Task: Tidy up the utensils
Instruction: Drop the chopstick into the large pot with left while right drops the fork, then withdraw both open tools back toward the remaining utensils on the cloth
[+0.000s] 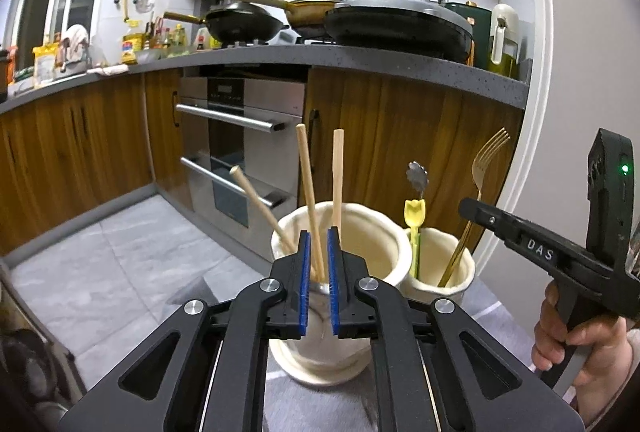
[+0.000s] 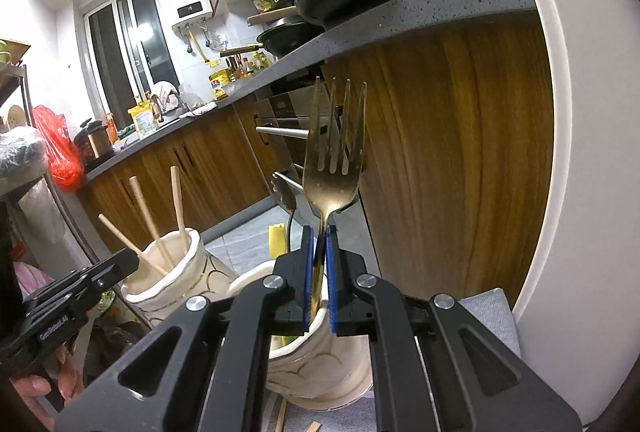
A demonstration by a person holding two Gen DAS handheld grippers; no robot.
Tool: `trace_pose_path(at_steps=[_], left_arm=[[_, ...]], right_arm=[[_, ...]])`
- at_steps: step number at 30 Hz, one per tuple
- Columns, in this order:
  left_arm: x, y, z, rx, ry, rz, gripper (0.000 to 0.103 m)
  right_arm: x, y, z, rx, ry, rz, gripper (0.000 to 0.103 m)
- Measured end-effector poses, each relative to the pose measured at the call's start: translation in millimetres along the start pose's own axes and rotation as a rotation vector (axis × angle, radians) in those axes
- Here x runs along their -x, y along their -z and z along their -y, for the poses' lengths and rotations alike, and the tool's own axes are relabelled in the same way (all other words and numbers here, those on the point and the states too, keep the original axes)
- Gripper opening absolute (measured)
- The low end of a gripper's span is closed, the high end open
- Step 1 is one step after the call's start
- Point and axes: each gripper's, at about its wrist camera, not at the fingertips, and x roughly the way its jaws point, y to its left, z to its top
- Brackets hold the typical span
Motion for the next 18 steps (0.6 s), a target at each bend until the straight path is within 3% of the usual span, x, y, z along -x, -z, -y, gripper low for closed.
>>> trace_pose_path(at_steps=[5, 9, 11, 13, 14, 17, 18], left_arm=[[11, 2, -2, 0.008, 0.004, 0.002, 0.022], [22, 6, -5, 0.01, -0.006, 0.007, 0.048], [29, 9, -7, 0.018, -0.011, 0.008, 0.055], [36, 13, -10, 0.034, -0.017, 0.002, 0.066], [40, 15, -12, 0.042, -0.017, -0.002, 0.073], [50, 22, -14, 0.05, -0.015, -0.014, 0.082], [53, 24, -14, 0.048, -0.017, -0.019, 0.088]], right_arm=[[2, 2, -1, 0.008, 0.011, -0.003, 0.008], [14, 5, -3, 0.005, 0.002, 0.003, 0.033], [23, 9, -4, 0.013, 0.009, -0.001, 0.034], [33, 14, -3, 0.012, 0.014, -0.009, 0.044], [40, 17, -1, 0.004, 0.01, -0.011, 0.054], [56, 26, 2, 0.0, 0.004, -0.029, 0.068], [62, 30, 2, 0.007, 0.007, -0.041, 0.077]])
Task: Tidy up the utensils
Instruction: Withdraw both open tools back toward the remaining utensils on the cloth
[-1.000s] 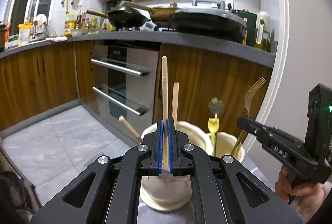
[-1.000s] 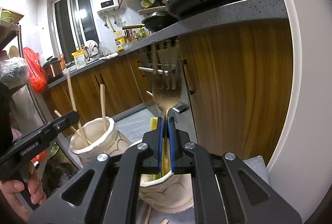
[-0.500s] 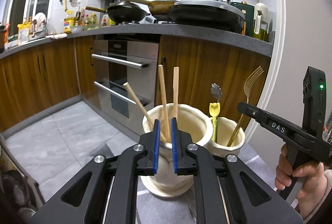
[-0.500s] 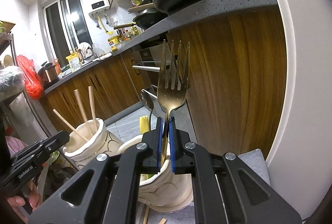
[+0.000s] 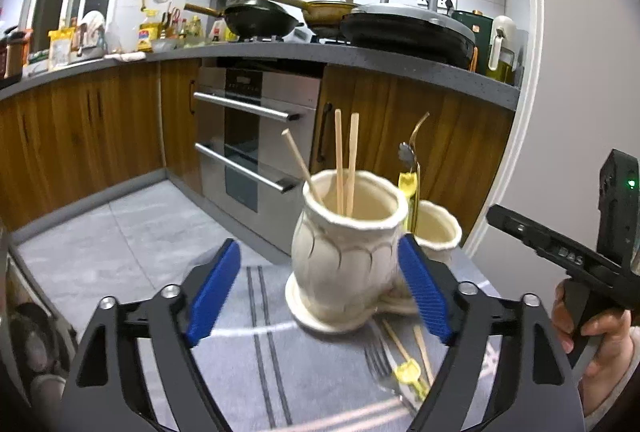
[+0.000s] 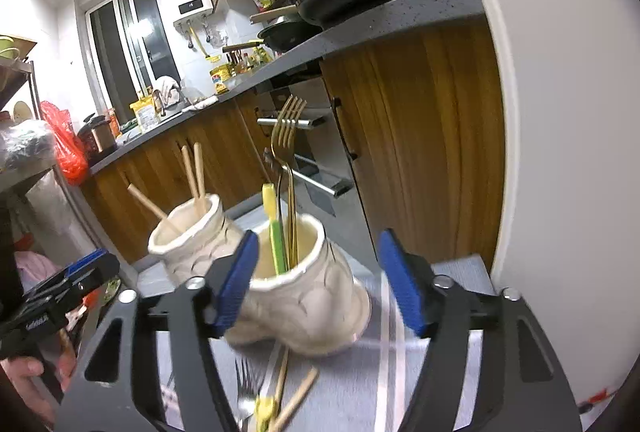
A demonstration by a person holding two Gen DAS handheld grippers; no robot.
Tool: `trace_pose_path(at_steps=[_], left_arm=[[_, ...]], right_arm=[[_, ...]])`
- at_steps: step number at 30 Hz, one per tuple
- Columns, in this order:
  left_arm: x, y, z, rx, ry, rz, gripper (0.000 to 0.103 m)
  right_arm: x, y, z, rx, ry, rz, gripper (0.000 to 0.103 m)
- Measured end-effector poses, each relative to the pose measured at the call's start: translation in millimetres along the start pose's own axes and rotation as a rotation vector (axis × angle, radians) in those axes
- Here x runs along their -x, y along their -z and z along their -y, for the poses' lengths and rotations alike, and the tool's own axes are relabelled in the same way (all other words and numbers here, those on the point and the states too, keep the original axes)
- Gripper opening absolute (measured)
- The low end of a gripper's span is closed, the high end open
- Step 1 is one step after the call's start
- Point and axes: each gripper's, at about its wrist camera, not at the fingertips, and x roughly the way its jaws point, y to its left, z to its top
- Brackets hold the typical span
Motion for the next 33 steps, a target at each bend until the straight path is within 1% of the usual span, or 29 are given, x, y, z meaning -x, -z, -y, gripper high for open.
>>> trace_pose_path(at_steps=[1, 2, 3, 5, 9, 14, 19, 22, 24, 26, 31, 32, 33], left_arm=[[3, 3, 0, -0.003, -0.001, -0.007, 0.092], [7, 7, 0, -0.006, -0.003, -0.014, 0.095], [11, 11, 0, -0.007, -0.004, -0.018, 0.095], [16, 18, 1, -0.011, -0.003, -0.035, 0.097], [24, 38, -1, -0.013, 0.0, -0.085, 0.098], [32, 64, -12, 0.0, -0.003, -0.148, 0.098], [38, 89, -26, 0.005, -0.035, -0.207, 0.098], [40, 103, -35, 0.023, -0.041, -0.242, 0.098], [41, 109, -40, 0.03, -0.047, -0.257, 0.098], [41, 113, -45, 0.038, -0.052, -0.267, 0.098], [45, 116, -57, 0.085, -0.035, -0.266, 0.098], [44, 115, -57, 0.09, -0.031, -0.265, 0.098], [44, 115, -58, 0.095, -0.026, -0.263, 0.098]], right_arm=[[4, 4, 0, 0.005, -0.002, -0.009, 0.08], [8, 6, -1, 0.008, -0.004, -0.016, 0.087], [14, 11, -1, 0.016, -0.007, -0.028, 0.093], [21, 18, -2, 0.032, -0.001, -0.051, 0.098], [30, 34, -10, 0.086, 0.02, -0.105, 0.098], [35, 59, -21, 0.152, 0.026, -0.176, 0.098], [29, 77, -32, 0.187, 0.019, -0.246, 0.098], [25, 88, -36, 0.201, 0.025, -0.281, 0.098], [20, 96, -39, 0.189, 0.018, -0.314, 0.098], [16, 100, -43, 0.185, 0.008, -0.33, 0.098], [12, 107, -70, 0.252, -0.014, -0.337, 0.098], [11, 108, -75, 0.269, -0.019, -0.337, 0.097], [9, 108, -81, 0.286, -0.022, -0.339, 0.091]])
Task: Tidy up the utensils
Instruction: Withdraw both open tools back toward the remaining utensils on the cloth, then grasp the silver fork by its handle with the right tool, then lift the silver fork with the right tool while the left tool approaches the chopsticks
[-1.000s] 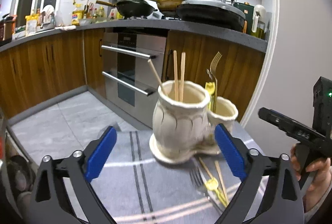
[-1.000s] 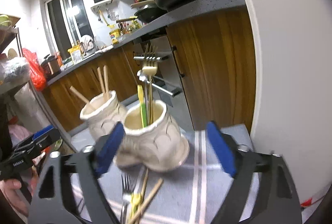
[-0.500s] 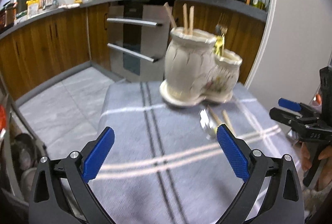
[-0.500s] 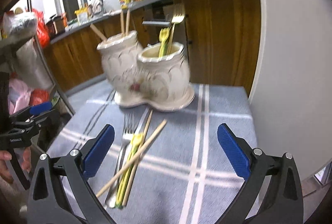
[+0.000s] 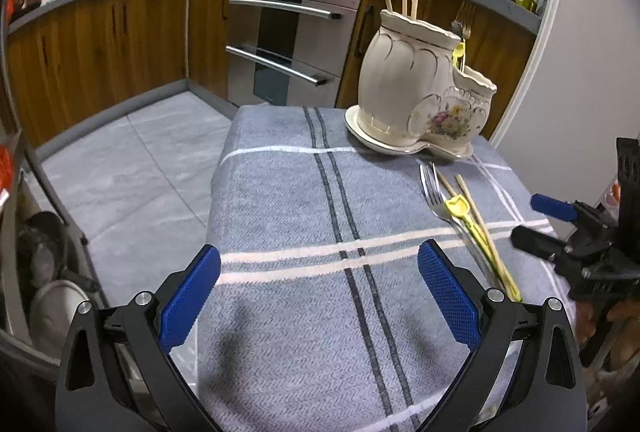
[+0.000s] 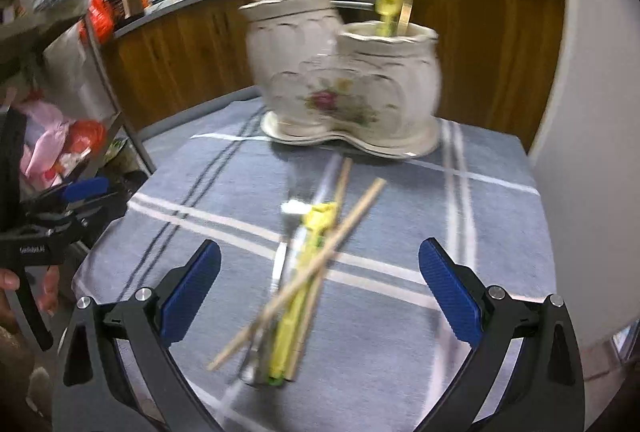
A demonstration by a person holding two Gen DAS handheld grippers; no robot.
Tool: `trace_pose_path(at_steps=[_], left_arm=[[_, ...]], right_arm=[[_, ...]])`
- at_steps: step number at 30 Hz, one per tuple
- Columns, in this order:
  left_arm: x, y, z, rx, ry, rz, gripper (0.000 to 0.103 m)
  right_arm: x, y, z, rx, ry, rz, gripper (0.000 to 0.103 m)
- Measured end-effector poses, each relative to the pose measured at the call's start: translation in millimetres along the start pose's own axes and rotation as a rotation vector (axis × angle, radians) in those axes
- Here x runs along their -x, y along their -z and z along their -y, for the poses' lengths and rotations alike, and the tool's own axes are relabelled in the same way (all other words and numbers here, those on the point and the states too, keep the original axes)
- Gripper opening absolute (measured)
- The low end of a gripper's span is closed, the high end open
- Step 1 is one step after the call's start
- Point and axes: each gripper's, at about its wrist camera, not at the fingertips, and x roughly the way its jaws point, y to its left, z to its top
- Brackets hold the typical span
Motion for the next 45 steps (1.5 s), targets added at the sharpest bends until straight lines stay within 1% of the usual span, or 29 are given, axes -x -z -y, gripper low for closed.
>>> trace_pose_path(at_steps=[1, 3, 4, 6, 7, 8, 9, 11, 13, 20, 24, 25, 27, 30, 33, 36, 39, 45], left_arm=[[0, 0, -1, 0.001, 0.003, 0.002, 0.098], [1, 0, -2, 0.0, 0.007, 0.003, 0.098], [1, 1, -3, 0.0, 0.011, 0.003, 0.098], [1, 1, -3, 0.002, 0.015, 0.001, 0.098], [1, 1, -5, 0.004, 0.017, 0.002, 0.098], [2, 2, -5, 0.006, 0.018, 0.004, 0.098], [2, 2, -6, 0.009, 0.021, 0.005, 0.098], [2, 2, -8, 0.017, 0.026, 0.005, 0.098], [2, 3, -11, 0.024, 0.031, 0.005, 0.098], [0, 5, -12, 0.033, 0.04, 0.0, 0.098], [0, 6, -12, 0.034, 0.044, -0.001, 0.098], [0, 5, -12, 0.034, 0.044, -0.001, 0.098], [0, 5, -12, 0.034, 0.044, 0.0, 0.098], [1, 5, -11, 0.033, 0.042, 0.003, 0.098], [2, 5, -10, 0.031, 0.04, 0.005, 0.098], [2, 4, -7, 0.025, 0.039, 0.004, 0.098], [3, 4, -3, 0.015, 0.039, 0.002, 0.098], [3, 2, 10, -0.003, 0.043, -0.002, 0.098]], right_arm=[[-2, -1, -4, 0.012, 0.001, -0.006, 0.088], [-8, -3, -12, 0.033, 0.0, -0.029, 0.073], [-11, -3, -16, 0.04, 0.001, -0.042, 0.068], [-18, -4, -20, 0.044, 0.0, -0.073, 0.049], [-21, -3, -21, 0.044, -0.002, -0.085, 0.043], [-25, -3, -23, 0.043, -0.003, -0.102, 0.035], [-28, -3, -24, 0.043, -0.005, -0.115, 0.029], [-33, -3, -26, 0.047, -0.008, -0.134, 0.023], [-38, -3, -28, 0.047, 0.007, -0.151, 0.021], [-53, -5, -28, 0.02, 0.031, -0.2, 0.021], [-58, -8, -29, 0.023, 0.049, -0.194, 0.02], [-59, -8, -29, 0.023, 0.054, -0.192, 0.019], [-59, -8, -29, 0.023, 0.058, -0.183, 0.007], [-60, -8, -30, 0.005, 0.041, -0.173, 0.006], [-51, -6, -28, -0.017, 0.0, -0.132, 0.005], [-32, -8, -28, -0.018, -0.038, -0.061, 0.005], [-15, -10, -29, -0.015, -0.055, -0.001, 0.005], [30, -13, -20, -0.029, -0.087, 0.159, 0.005]])
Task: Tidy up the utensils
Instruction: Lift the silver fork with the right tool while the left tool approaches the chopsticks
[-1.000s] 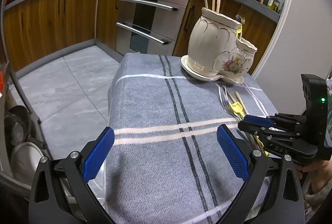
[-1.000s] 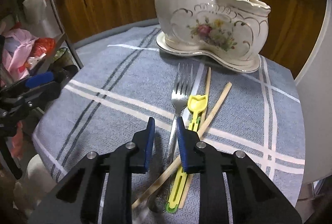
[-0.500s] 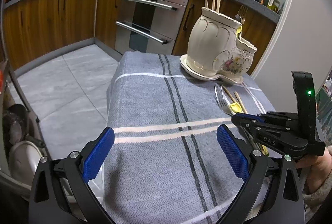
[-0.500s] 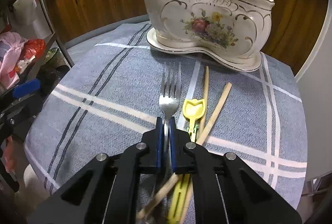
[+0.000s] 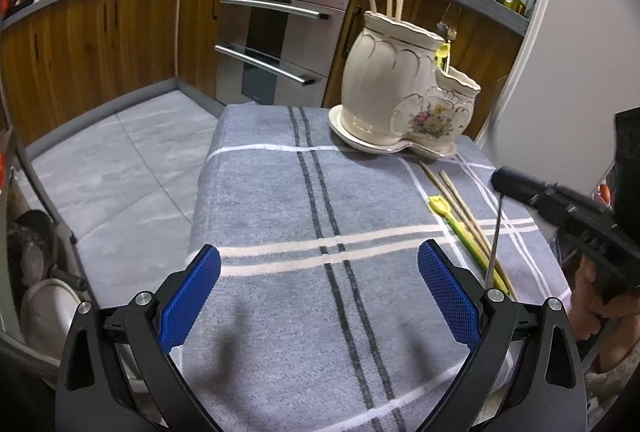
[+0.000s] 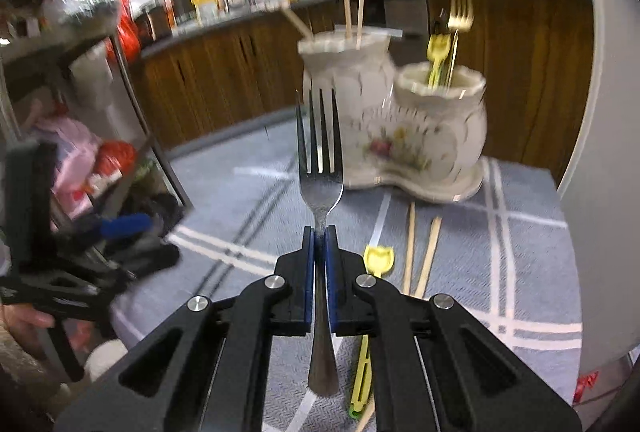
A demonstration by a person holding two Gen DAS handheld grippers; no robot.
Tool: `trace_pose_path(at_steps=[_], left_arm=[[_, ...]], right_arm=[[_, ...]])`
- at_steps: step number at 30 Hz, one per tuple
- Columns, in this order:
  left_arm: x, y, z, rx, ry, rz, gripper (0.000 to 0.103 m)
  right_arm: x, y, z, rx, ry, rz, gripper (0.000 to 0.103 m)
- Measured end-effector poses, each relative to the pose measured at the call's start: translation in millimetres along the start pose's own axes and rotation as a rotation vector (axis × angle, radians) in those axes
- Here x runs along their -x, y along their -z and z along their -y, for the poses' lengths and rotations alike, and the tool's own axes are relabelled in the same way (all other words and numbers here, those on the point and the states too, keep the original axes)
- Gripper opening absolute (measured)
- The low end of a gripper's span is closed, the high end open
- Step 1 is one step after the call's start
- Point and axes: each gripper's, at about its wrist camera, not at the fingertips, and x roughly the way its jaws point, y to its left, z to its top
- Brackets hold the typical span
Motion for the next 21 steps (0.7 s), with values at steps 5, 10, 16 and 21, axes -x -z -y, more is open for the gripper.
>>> trace_pose_path(at_steps=[5, 10, 16, 21], left_arm=[[0, -3, 12, -0.025, -0.002, -0.002, 0.098], [-5, -9, 36, -0.063, 0.02, -0.02, 0.098], [-18, -12, 84, -0.162, 0.07, -0.055, 0.098], [-38, -16, 118, -0.198, 0.118, -0.092, 0.096]], right_arm=[[31, -14, 12, -0.001, 0.006, 0.137, 0.005], [63, -26, 29, -0.019, 0.016, 0.257, 0.005], [88, -27, 56, -0.043, 0.056, 0.308, 0.005], [95, -18, 80, -0.078, 0.082, 0.297, 0.005]])
